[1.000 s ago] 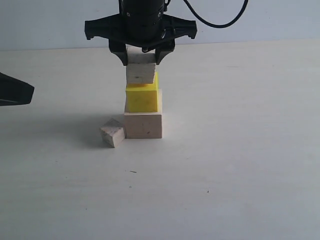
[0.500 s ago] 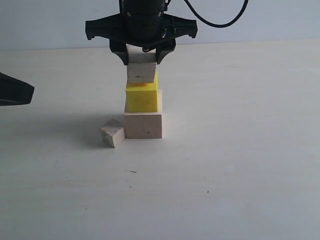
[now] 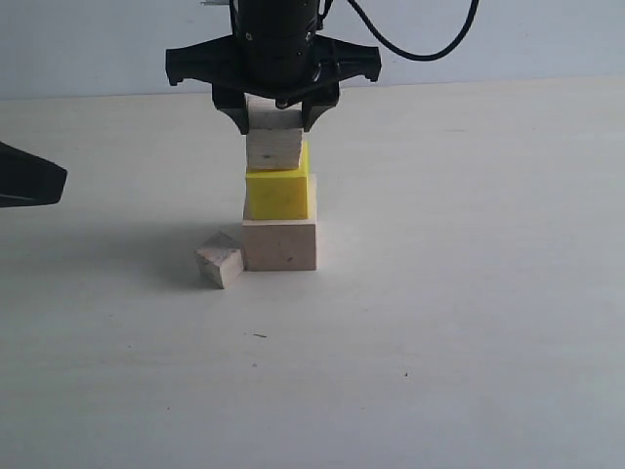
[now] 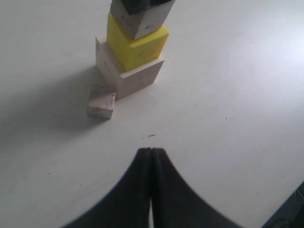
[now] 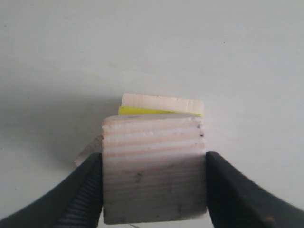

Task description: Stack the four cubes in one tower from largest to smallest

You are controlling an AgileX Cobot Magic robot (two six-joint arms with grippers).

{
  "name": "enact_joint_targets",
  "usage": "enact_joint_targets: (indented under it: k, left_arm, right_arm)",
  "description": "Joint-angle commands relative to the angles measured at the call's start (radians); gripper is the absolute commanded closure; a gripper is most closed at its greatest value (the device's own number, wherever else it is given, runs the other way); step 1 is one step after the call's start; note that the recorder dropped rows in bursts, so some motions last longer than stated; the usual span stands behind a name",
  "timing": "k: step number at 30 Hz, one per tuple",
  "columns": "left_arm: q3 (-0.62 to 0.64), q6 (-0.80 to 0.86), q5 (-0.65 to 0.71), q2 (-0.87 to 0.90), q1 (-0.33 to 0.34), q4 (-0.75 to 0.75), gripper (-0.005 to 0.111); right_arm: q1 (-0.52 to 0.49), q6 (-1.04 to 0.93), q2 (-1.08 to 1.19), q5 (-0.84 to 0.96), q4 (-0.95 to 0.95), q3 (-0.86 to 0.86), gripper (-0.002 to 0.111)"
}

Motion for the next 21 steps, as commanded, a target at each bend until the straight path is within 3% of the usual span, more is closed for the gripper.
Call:
enact_joint_targets:
  k: [1, 21]
  left_arm:
    - [0.004, -0.007, -0.004, -0.004, -0.007, -0.004, 0.107]
    - [0.004, -0.007, -0.004, -0.006, -0.007, -0.004, 0.107]
  right_arm:
    - [0.002, -0.001, -0.006, -0.001, -0.017, -0.010, 0.108]
    - [0.002, -0.012, -0.046, -0.001, 0.008, -0.010, 0.108]
